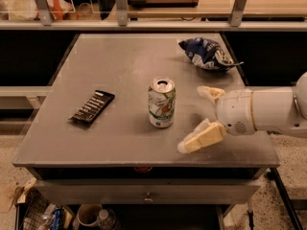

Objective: Pick 7up can

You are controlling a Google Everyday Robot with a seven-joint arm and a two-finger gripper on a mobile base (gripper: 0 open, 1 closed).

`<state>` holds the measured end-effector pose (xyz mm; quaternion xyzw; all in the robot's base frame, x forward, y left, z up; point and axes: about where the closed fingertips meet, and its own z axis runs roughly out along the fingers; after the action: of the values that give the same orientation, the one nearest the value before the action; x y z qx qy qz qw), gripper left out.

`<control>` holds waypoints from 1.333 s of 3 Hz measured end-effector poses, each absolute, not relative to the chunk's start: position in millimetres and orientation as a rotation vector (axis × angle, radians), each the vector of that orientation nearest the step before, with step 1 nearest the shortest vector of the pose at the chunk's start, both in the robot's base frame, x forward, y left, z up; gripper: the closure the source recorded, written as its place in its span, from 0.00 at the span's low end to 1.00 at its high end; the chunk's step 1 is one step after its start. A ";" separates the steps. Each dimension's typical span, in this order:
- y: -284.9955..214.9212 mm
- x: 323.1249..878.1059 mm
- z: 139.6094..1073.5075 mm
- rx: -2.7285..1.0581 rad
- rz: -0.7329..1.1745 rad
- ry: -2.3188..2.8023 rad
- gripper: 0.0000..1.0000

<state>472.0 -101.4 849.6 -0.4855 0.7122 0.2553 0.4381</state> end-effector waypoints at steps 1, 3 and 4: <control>-87.9 483.1 853.3 -1.200 0.638 1.742 0.00; -61.7 502.7 869.2 -1.187 0.646 1.681 0.00; -48.1 510.0 877.5 -1.177 0.658 1.653 0.00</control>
Offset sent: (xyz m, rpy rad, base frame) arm 0.0383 0.0365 0.0245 0.0613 -0.0768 0.0074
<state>510.0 -48.1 877.5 -0.4831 0.6786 0.2700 0.4829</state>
